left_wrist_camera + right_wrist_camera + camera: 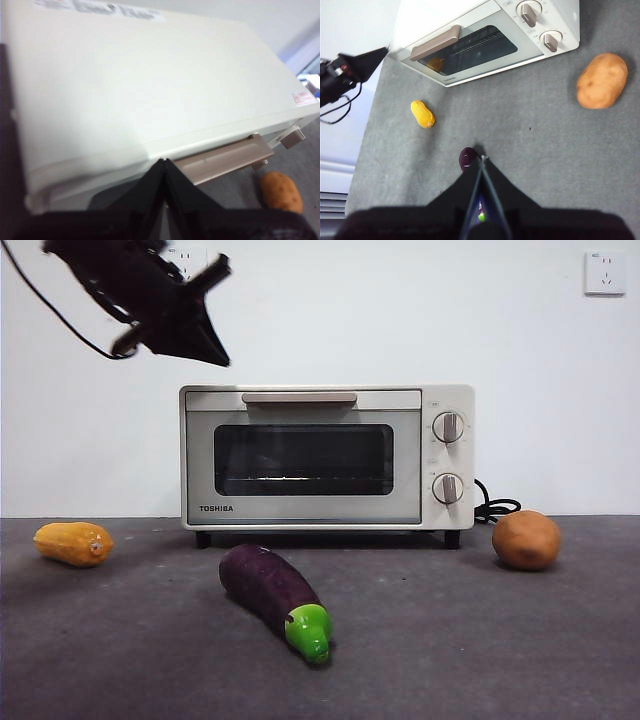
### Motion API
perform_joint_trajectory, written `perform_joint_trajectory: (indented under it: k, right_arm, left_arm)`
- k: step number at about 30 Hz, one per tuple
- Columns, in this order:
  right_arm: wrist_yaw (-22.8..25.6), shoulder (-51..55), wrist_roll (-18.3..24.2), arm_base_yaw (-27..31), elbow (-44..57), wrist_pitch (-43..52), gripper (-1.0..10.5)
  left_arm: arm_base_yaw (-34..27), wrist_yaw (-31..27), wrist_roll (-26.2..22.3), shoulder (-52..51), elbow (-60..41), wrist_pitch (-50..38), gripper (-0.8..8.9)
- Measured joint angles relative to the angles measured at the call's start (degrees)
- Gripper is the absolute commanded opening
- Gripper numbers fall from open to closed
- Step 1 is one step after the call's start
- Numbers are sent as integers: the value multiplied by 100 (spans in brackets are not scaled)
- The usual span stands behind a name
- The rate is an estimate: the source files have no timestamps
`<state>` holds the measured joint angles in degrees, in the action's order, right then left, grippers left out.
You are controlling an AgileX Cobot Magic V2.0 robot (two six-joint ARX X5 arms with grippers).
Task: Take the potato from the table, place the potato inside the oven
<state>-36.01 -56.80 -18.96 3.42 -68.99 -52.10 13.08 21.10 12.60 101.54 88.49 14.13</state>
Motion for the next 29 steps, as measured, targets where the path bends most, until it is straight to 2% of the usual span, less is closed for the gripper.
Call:
perform_joint_trajectory:
  k: [6, 29]
  right_arm:
    - [0, 0, 90, 0, 0, -2, 0]
    - [0, -2, 356, 2, 0, -81, 0]
  left_arm:
    - [264, 9, -9, 446, 621, 313, -6]
    - [553, -343, -13, 688, 654, 442, -6]
